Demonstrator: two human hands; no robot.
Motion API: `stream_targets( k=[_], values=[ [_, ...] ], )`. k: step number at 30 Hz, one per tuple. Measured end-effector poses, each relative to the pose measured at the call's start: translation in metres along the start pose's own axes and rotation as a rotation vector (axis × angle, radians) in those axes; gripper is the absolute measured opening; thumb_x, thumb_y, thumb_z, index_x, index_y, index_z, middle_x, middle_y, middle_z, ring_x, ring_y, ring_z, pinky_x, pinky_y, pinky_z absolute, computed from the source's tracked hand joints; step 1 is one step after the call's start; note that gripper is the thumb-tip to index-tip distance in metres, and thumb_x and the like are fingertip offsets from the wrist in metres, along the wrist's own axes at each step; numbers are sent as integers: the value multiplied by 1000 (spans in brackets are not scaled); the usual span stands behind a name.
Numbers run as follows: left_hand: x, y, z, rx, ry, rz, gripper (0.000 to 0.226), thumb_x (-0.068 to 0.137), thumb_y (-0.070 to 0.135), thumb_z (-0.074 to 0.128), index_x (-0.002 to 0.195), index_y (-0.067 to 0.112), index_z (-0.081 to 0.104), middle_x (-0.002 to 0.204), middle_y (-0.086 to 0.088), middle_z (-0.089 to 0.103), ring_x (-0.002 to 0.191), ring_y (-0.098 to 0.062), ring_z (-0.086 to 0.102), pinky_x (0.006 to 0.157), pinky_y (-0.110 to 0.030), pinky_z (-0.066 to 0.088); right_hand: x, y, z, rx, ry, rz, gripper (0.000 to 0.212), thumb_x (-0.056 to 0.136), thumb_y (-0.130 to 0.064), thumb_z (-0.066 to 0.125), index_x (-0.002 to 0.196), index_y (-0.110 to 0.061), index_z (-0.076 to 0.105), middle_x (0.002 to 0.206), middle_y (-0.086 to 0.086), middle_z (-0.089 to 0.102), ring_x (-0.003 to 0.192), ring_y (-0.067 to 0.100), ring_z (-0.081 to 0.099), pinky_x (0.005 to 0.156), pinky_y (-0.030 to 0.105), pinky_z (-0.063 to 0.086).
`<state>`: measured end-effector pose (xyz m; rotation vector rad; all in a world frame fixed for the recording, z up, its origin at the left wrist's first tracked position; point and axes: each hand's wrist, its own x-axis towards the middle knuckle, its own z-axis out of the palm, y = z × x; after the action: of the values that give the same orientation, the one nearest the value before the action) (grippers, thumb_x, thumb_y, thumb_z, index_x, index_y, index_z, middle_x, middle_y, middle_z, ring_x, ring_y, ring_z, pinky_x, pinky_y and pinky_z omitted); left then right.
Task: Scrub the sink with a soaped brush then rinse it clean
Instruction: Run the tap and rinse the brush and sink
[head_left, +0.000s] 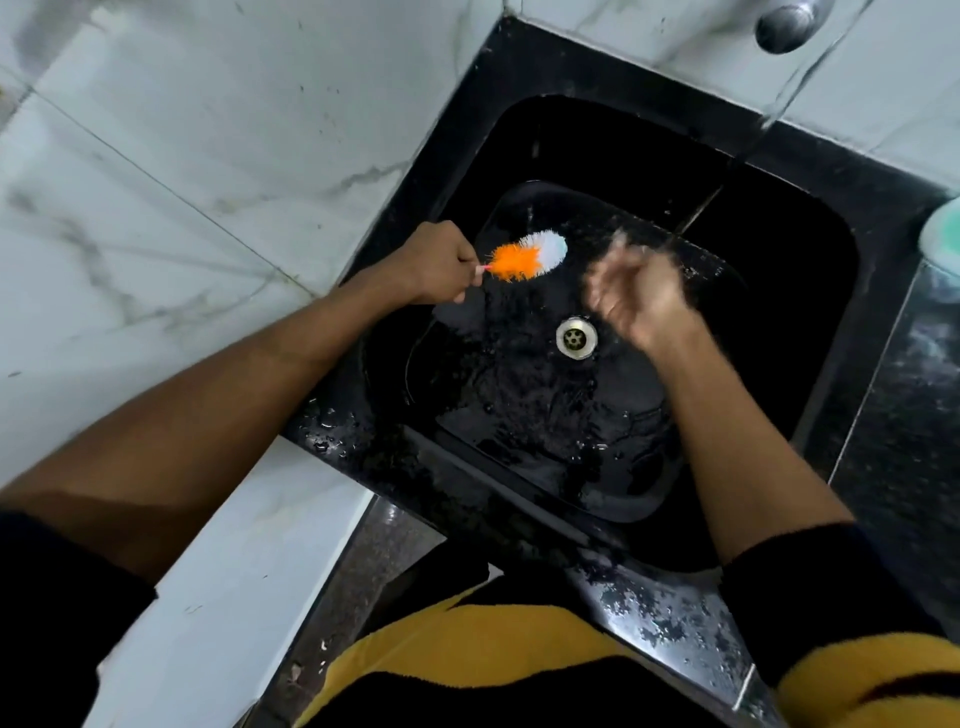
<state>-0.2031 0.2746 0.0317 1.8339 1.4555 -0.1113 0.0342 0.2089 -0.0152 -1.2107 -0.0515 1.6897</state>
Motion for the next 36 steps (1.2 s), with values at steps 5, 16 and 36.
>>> stream_targets(
  k=[5, 16, 36],
  values=[
    [4, -2, 2, 3, -6, -9, 24, 98, 17, 57, 90, 8, 78, 69, -6, 72, 52, -3, 58, 45, -6, 40, -56, 103, -36, -892, -334, 343, 28, 99, -10, 48, 103, 12, 64, 100, 24, 70, 91, 34, 69, 74, 36, 58],
    [12, -6, 7, 14, -31, 0, 26, 99, 24, 58, 91, 8, 77, 67, -4, 70, 41, 3, 53, 46, -10, 40, 21, -2, -35, 177, 159, 159, 29, 93, -8, 31, 77, -9, 55, 66, 5, 60, 63, 16, 56, 61, 21, 46],
    [26, 4, 21, 14, -79, 34, 23, 98, 24, 60, 89, 11, 77, 70, -5, 72, 53, -4, 57, 55, -21, 42, -50, 70, -118, -1159, -81, 456, 32, 98, -10, 47, 79, 1, 70, 82, 16, 72, 71, 24, 66, 57, 23, 54]
  ],
)
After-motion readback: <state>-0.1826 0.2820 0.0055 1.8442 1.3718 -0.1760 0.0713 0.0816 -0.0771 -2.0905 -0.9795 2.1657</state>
